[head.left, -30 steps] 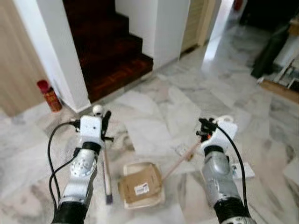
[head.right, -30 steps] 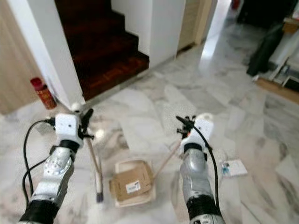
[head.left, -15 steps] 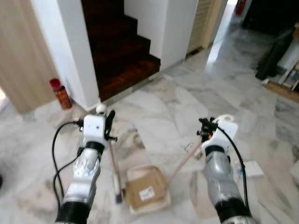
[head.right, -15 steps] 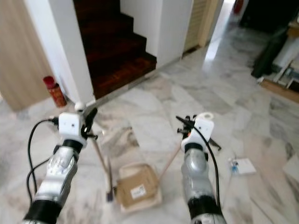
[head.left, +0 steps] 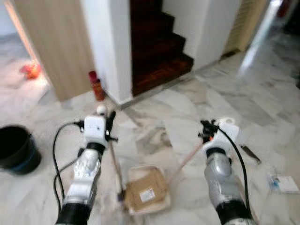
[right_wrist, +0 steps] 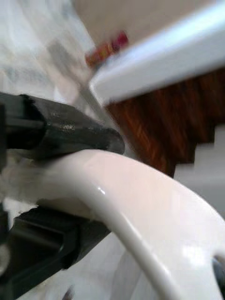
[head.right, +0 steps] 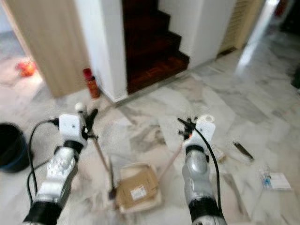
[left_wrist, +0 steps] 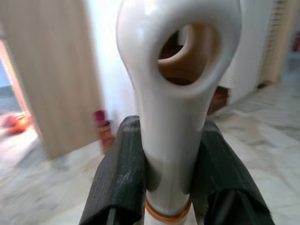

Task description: Sweep floor

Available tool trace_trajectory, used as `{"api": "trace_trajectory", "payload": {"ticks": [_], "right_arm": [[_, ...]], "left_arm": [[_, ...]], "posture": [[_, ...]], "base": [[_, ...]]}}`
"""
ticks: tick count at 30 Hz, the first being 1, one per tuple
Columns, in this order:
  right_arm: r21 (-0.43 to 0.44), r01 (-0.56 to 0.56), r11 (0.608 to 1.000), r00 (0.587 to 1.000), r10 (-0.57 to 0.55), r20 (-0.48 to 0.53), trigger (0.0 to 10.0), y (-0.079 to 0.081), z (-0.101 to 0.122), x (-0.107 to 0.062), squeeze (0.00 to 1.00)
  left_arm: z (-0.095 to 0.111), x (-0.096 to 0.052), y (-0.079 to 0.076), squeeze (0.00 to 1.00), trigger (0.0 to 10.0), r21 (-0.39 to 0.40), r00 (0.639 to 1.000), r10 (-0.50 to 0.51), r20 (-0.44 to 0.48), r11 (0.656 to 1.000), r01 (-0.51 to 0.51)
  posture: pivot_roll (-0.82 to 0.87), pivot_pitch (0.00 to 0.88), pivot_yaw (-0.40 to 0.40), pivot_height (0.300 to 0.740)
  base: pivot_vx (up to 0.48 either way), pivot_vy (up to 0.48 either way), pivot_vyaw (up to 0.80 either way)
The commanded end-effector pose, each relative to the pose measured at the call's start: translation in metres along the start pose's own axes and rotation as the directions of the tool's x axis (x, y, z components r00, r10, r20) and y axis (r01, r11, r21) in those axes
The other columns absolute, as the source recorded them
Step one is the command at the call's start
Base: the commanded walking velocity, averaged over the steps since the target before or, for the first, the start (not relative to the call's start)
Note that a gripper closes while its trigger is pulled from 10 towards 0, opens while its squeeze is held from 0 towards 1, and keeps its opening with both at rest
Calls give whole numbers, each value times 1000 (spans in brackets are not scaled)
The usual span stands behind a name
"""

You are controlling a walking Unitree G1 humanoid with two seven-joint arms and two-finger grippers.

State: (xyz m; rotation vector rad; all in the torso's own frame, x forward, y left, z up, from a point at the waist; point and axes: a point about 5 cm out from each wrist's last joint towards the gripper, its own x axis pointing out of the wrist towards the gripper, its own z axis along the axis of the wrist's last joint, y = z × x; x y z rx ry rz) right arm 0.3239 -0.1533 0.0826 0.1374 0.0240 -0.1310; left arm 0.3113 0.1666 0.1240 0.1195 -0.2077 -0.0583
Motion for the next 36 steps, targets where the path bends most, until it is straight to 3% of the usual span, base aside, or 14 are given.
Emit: {"api": "trace_trajectory", "payload": {"ticks": [1, 28, 36], "right_arm": [[36, 12, 999, 998, -14, 56, 10000, -3, 13, 4, 0], [37, 15, 999, 998, -17, 54, 10000, -2, 12, 4, 0], [44, 10, 999, 999, -12, 46, 10000, -3, 11, 4, 0]], "left_arm": [[12, 5, -1, 0, 10000, 24, 999, -11, 51, 1000, 10], [13, 5, 1, 0, 10000, 31, 999, -3, 49, 1000, 2], [14, 5, 1, 0, 10000, 33, 999, 3, 49, 999, -4]], "posture": [[61, 0, -54, 740], [63, 0, -52, 740], [63, 0, -51, 740]], "base": [[0, 300, 413], [0, 295, 427], [0, 201, 0]]}}
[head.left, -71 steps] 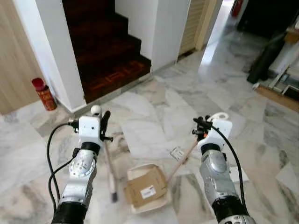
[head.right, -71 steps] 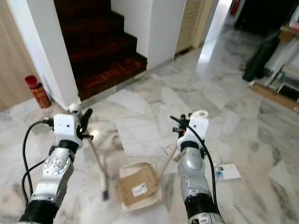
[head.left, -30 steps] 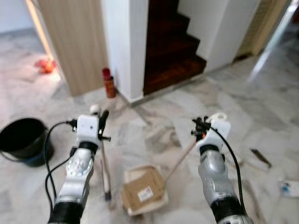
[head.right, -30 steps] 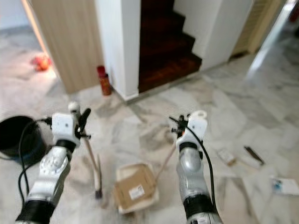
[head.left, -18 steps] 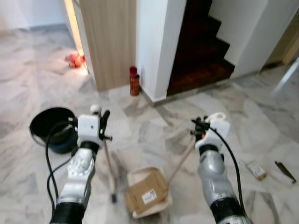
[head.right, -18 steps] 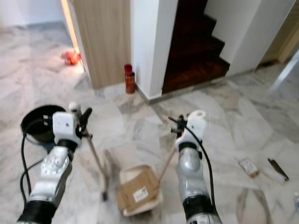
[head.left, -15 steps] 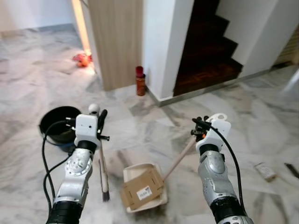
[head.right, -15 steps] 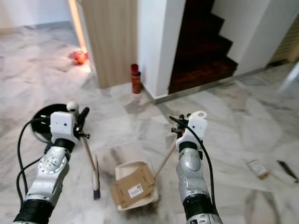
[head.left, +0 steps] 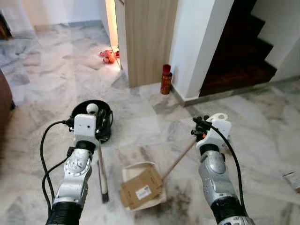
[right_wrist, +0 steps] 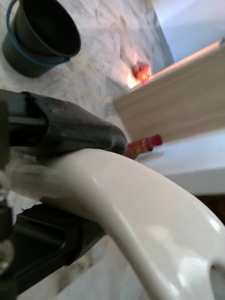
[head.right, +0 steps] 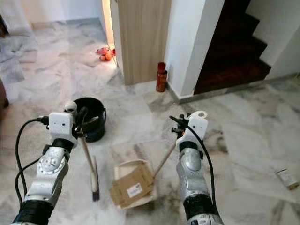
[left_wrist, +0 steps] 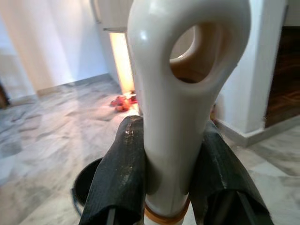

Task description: Sweep floor

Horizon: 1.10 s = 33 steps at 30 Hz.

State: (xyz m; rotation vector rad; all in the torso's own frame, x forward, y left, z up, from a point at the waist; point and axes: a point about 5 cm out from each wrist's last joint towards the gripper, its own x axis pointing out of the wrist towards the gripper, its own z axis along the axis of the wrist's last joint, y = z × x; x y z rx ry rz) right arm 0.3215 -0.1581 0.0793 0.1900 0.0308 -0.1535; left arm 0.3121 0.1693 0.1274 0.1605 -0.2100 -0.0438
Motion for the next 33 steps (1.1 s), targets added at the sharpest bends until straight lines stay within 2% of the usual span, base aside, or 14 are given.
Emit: {"api": "trace_trajectory", "payload": {"ticks": [1, 22, 33], "right_arm": [[-6, -15, 1000, 999, 15, 52, 10000, 4, 13, 5, 0], [-10, -29, 1000, 998, 29, 55, 10000, 6, 13, 5, 0], [-14, -35, 999, 998, 35, 53, 10000, 6, 13, 5, 0]], "left_arm": [[11, 4, -1, 0, 10000, -10, 999, -5, 49, 1000, 5], [11, 4, -1, 0, 10000, 8, 998, -11, 55, 1000, 11], [10, 3, -1, 0, 10000, 7, 999, -15, 44, 1000, 15]], "posture": [[64, 0, -51, 740], [64, 0, -45, 740], [60, 0, -44, 740]], "base": [[0, 0, 0], [0, 0, 107], [0, 0, 582]]}}
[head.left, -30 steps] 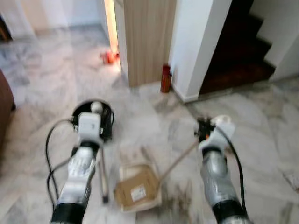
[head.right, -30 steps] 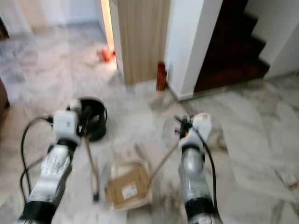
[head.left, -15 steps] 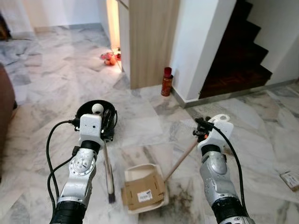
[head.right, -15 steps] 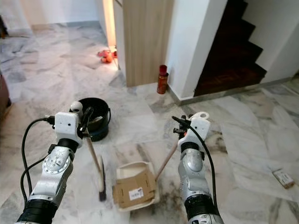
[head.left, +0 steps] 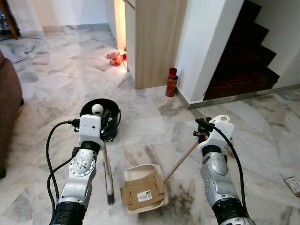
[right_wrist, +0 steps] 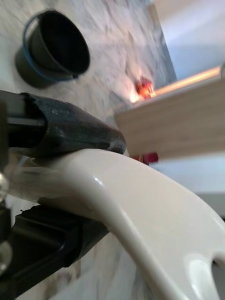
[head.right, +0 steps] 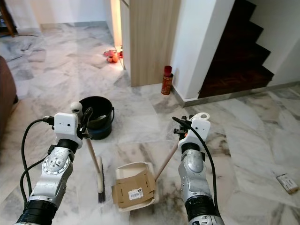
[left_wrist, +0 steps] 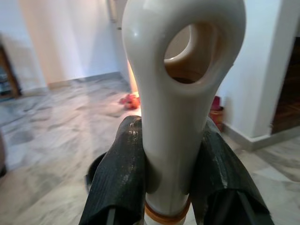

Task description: Sweep floor

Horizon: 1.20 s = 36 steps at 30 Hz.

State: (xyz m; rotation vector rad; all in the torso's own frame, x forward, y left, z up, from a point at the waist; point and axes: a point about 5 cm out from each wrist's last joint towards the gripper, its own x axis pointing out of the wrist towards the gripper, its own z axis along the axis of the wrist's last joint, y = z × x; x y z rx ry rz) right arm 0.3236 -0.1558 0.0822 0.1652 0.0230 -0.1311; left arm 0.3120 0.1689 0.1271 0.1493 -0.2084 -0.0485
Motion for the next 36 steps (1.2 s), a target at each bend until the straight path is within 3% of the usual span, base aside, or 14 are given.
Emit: {"api": "trace_trajectory", "payload": {"ticks": [1, 13, 27, 36], "right_arm": [[10, -12, 1000, 999, 12, 46, 10000, 3, 10, 3, 0], [10, -14, 1000, 999, 14, 40, 10000, 1, 10, 3, 0], [8, -31, 999, 999, 31, 36, 10000, 3, 10, 4, 0], [18, -32, 999, 999, 31, 35, 10000, 4, 10, 4, 0]], "left_arm": [[10, 3, -1, 0, 10000, 19, 999, -12, 45, 1000, 11], [8, 2, -1, 0, 10000, 13, 999, -2, 36, 1000, 2], [7, 2, -1, 0, 10000, 17, 1000, 7, 27, 1000, -7], [7, 2, 0, 0, 10000, 18, 1000, 6, 28, 1000, -6]], "posture": [[60, 0, -44, 740], [61, 0, -51, 740], [65, 0, -57, 740], [65, 0, -56, 740]], "base": [[0, 0, 800], [0, 0, 740], [0, 0, 57], [243, 0, 267]]}}
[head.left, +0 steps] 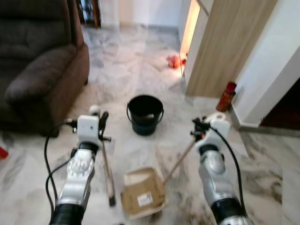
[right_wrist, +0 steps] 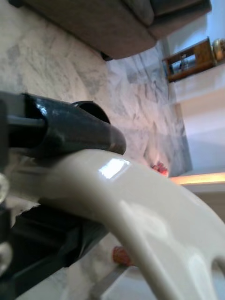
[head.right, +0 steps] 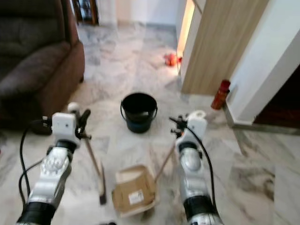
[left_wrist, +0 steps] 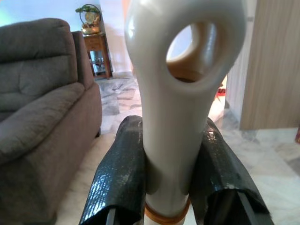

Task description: Sweep floor

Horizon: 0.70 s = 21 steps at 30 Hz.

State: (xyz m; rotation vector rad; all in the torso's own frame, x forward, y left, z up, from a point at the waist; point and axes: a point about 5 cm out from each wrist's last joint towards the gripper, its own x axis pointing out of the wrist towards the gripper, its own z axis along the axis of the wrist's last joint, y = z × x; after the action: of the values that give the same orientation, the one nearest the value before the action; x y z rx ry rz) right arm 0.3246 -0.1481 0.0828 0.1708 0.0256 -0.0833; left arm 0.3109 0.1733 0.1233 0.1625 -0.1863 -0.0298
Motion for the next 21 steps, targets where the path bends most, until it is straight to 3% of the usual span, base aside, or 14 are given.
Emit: {"api": "trace_trajectory", "payload": {"ticks": [1, 21], "right_arm": [[13, 16, 1000, 999, -17, 41, 10000, -4, 11, 4, 0], [3, -1, 1000, 999, 1, 36, 10000, -3, 9, 3, 0]], "left_arm": [[11, 4, -4, 0, 10000, 3, 999, -10, 51, 1000, 10], [11, 4, -5, 0, 10000, 3, 998, -12, 54, 1000, 12]], "posture": [[65, 0, -56, 740], [64, 0, -56, 740]], "base": [[244, 0, 0], [253, 0, 0]]}}
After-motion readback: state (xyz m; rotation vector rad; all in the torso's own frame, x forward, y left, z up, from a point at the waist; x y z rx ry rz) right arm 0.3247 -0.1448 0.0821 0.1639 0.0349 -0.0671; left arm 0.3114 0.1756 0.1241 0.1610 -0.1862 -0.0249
